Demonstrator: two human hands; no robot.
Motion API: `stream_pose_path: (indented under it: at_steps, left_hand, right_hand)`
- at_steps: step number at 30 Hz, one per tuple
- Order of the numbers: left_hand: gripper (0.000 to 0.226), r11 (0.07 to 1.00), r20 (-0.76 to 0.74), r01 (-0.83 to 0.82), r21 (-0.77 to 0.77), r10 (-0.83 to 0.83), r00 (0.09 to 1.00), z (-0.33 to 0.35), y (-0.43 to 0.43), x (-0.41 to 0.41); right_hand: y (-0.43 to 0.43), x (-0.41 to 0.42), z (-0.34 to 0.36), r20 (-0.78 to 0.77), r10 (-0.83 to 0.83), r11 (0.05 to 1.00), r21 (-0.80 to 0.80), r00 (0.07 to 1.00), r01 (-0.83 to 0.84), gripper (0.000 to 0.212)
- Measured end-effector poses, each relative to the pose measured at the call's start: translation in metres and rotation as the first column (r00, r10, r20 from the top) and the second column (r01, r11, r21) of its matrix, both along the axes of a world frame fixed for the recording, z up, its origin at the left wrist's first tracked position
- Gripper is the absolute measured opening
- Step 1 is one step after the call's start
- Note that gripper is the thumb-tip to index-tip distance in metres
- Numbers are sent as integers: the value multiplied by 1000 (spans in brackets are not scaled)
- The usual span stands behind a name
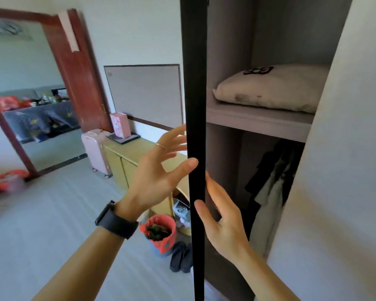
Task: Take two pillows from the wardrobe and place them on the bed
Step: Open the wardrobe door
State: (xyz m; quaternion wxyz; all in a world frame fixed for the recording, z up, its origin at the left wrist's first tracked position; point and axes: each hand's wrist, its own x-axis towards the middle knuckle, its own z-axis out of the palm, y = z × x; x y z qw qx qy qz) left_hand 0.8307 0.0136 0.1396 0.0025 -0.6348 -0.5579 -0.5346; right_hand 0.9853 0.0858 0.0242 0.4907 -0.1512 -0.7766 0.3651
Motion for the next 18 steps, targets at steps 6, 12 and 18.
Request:
stream_pose_path:
  at_steps: [6,12,18]
  left_hand:
    - [81,990,143,-129,52,120,982,7,-47,-29]
    - [66,950,171,-313,15,306,937,14,-64,-68]
    - [63,918,260,-394,-41,391,883,22,-68,-100]
  right_hand:
    - [-22,-60,-4,40,-69,989,131,997,64,65]
    - [-25,-122,-6,93,-41,989,146,995,27,75]
    - [-26,-164,-6,132,2,984,177,991,-26,80]
